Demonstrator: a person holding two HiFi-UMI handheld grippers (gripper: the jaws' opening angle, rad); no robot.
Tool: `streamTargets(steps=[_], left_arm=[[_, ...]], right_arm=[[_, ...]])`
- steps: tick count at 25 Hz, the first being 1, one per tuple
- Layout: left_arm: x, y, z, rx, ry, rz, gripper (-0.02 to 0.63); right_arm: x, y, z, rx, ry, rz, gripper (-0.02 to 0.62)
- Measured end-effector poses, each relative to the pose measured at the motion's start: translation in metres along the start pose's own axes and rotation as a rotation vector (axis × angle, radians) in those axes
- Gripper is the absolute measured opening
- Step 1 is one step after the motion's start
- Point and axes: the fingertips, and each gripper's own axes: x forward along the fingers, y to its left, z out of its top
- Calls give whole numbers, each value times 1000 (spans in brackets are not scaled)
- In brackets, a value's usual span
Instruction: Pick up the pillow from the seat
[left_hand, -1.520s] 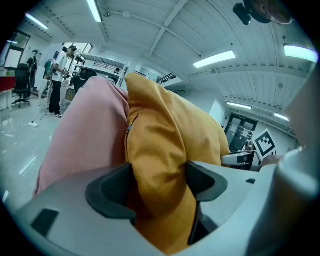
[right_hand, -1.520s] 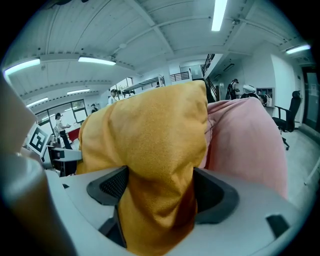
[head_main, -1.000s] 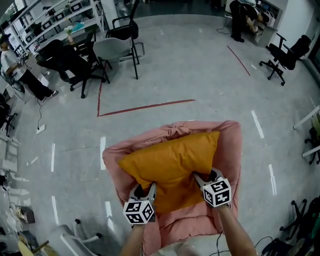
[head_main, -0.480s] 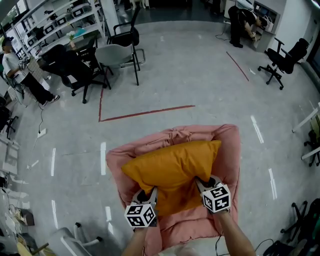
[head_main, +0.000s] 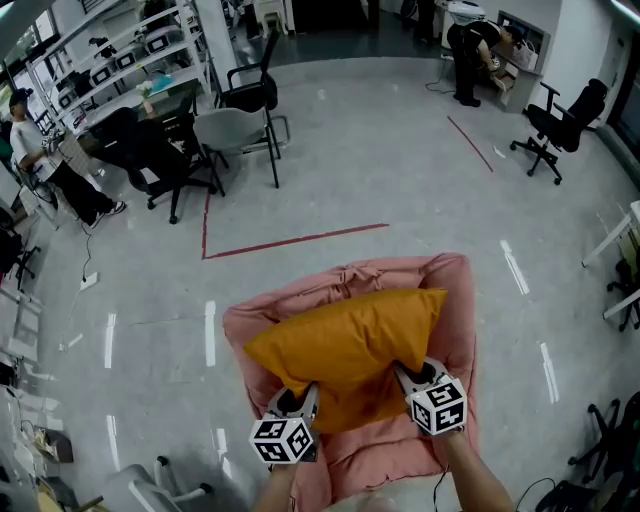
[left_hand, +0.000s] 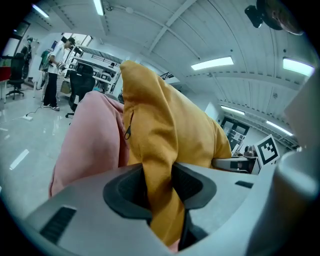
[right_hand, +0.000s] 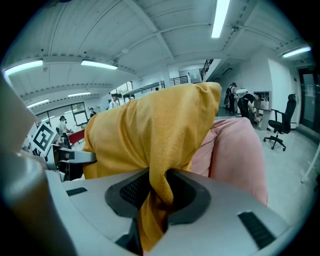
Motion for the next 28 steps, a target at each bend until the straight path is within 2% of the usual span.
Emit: streamTargets(steps=[14,28], left_arm=[[-58,-32,41,28,-78,-87,150],[-142,-64,78,67,-154,-167,152]], right_arm=[[-67,39,45,-13,-110,-55,110],[-144,95,77,-1,-221,-102,110]])
